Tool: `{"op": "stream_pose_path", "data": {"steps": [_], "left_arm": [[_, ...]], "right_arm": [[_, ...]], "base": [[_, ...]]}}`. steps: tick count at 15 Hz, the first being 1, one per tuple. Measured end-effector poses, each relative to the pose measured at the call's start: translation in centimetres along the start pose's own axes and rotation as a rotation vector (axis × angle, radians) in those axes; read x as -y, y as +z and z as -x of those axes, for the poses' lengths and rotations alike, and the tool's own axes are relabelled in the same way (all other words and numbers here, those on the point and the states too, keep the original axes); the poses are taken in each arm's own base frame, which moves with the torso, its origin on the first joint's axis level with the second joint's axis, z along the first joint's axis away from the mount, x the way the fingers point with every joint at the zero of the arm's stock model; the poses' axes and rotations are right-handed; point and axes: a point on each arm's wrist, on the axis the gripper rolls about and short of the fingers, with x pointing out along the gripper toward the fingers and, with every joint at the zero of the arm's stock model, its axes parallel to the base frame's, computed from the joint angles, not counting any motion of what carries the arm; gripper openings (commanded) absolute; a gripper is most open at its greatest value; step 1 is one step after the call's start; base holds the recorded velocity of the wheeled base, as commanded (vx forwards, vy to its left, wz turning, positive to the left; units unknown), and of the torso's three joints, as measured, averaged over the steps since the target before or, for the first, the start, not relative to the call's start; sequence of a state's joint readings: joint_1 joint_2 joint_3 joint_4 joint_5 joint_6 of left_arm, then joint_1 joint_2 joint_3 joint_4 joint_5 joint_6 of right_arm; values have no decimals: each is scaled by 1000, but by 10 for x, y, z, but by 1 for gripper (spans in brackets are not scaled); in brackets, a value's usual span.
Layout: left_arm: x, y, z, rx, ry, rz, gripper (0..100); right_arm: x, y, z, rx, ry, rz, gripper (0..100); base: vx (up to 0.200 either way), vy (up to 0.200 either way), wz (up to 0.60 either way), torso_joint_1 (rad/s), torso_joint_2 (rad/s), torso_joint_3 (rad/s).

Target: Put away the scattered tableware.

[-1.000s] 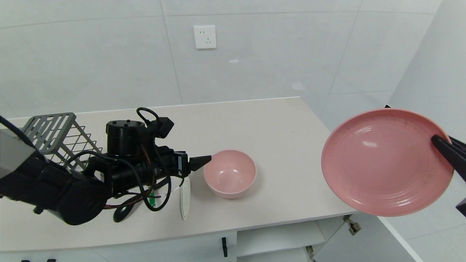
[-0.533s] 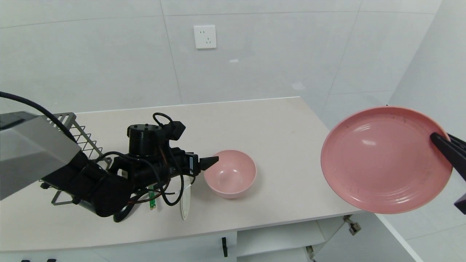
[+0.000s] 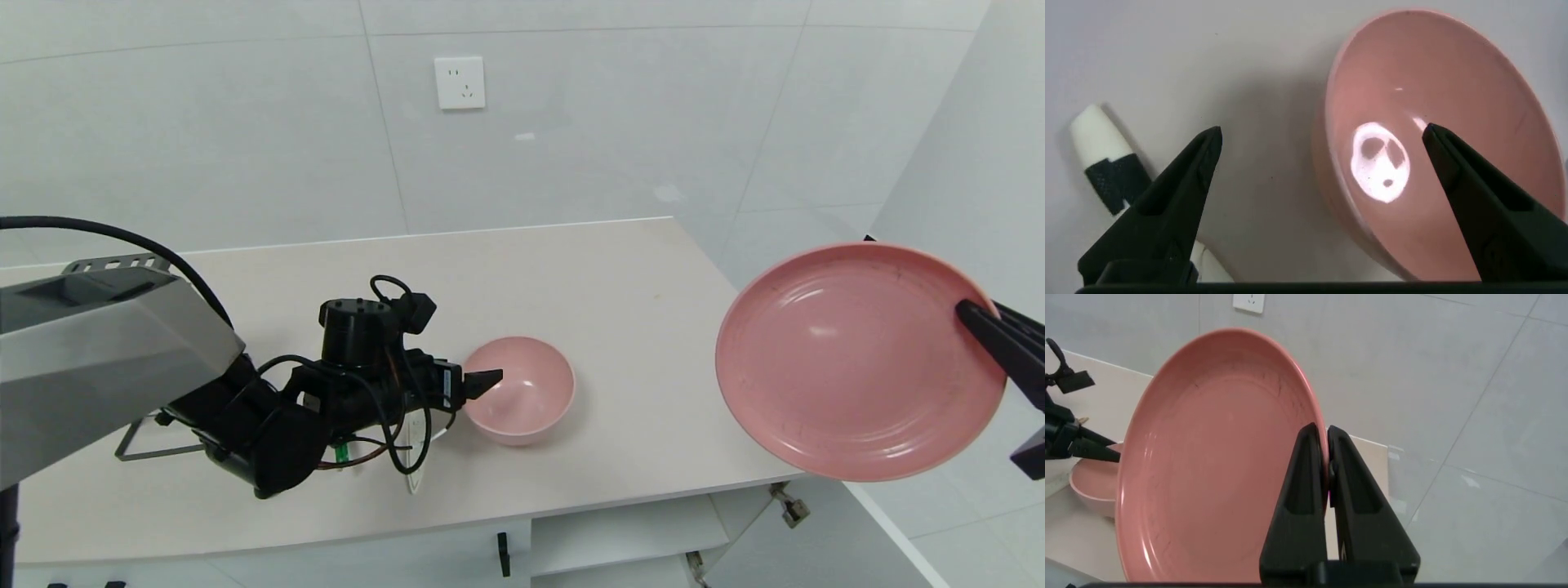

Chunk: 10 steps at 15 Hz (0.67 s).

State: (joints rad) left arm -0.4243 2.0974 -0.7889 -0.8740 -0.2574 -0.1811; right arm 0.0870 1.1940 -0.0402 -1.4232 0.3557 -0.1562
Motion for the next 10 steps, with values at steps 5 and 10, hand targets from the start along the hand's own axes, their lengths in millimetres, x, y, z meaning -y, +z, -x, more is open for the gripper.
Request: {"op": "stream_pose_path", "data": {"steps": [5,10], "left_arm": [[7,-6,-4,-22,-18,8,100],[21,-16,-6,-56,-30,70,0]], "right_arm": [[0,-1,0,-5,0,-2,0],[0,-1,-1,-4,0,-2,0]], "base": [[0,0,0,0,0,0],[0,0,0,0,0,0]]}}
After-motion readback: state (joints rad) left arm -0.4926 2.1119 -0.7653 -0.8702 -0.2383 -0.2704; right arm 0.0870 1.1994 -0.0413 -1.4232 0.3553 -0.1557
